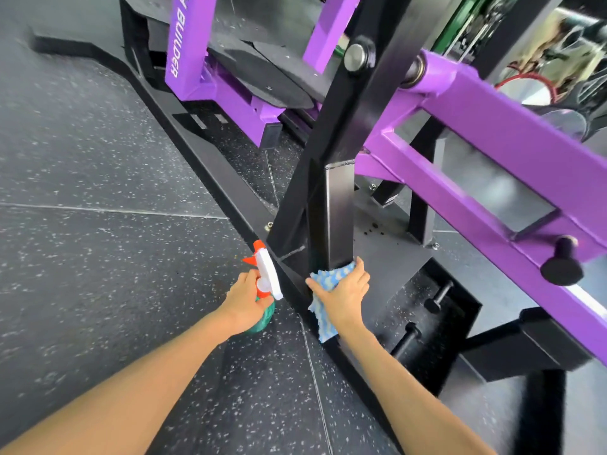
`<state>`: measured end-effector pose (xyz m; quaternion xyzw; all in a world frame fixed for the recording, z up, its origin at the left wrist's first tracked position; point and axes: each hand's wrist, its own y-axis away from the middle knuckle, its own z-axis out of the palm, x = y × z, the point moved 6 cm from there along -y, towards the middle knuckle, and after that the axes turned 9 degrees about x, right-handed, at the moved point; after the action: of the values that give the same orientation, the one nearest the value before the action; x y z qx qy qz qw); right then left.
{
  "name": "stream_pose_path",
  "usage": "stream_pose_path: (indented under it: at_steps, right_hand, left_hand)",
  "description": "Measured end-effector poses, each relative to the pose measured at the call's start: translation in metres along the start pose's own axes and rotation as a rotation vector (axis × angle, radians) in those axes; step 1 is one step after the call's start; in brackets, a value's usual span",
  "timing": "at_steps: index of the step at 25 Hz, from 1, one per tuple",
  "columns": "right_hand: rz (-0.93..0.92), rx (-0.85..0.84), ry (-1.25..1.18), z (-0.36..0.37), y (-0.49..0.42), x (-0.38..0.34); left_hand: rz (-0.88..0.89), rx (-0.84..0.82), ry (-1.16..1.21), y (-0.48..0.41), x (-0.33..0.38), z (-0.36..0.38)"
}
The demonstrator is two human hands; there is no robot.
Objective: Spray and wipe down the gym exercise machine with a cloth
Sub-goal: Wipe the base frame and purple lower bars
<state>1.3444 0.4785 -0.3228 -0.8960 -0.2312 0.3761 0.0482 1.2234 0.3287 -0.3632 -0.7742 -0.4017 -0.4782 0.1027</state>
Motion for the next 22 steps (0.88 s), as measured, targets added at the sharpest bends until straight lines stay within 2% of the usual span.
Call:
stream_pose_path:
  at_steps: [5,7,9,12,19,21,22]
  right_hand:
    - [-0.097,0.171,-0.057,-0.015,-0.077,-0.117]
    - [-0.137,0.187,-0.048,-0.012,-0.084,-0.126]
    - [-0.176,0.196,-0.046,-0.010,-0.073,-0.109]
    - [-0.141,0.145,-0.034,-0.003,-0.045,-0.062]
    - [0.067,-0.179,0.084,-0.001,0.019,0.036]
    - [0.080,-0.182,-0.018,-0.019,0.024,0.035]
    - [0.095,-0.129,-0.108,-0.033,0.026,0.025]
  left_hand:
    - [-0.002,-0.053,0.052,0.002,0.003,-0.002]
    - [0.000,-0.073,0.077,0.003,0.003,-0.005]
    - [-0.011,-0.084,0.083,0.006,0.006,-0.007]
    - [0.013,-0.023,0.024,0.010,0.010,-0.012]
    - [0.037,0.058,-0.333,0.027,0.012,-0.030]
    - [0.036,0.107,-0.416,0.027,0.012,-0.039]
    - [0.027,0.127,-0.433,0.025,0.010,-0.044]
